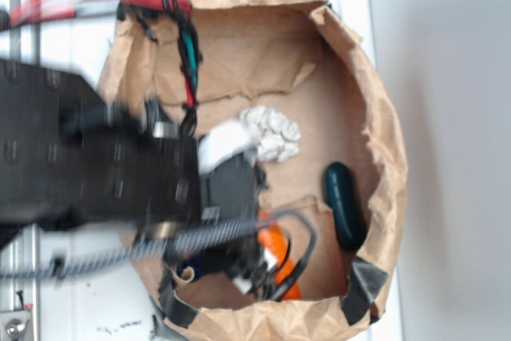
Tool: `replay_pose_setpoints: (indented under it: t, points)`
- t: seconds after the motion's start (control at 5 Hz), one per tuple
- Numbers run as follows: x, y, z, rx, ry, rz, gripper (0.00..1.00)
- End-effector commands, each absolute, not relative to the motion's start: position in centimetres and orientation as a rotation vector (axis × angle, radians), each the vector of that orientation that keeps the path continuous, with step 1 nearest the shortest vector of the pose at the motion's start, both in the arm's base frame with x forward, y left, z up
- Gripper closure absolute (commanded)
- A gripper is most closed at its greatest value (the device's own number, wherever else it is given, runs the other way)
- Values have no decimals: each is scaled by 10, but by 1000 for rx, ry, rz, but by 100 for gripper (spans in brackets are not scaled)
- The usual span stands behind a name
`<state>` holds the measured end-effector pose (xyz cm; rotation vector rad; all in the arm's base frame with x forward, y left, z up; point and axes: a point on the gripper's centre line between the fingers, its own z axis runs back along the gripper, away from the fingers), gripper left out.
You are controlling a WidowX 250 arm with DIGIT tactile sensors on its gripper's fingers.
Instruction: Grab the blue rope.
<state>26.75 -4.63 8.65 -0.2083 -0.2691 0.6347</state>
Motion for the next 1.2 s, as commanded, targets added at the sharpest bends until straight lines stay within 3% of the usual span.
replay_pose_setpoints:
  t: [0.0,0.6,0.8,1.0]
  points:
    - [272,-80,75,-206,-333,580,0]
    - [279,-73,45,-133,-208,574,0]
    - [283,-67,35,-135,-162,557,0]
    - [285,-59,20,-142,-166,564,0]
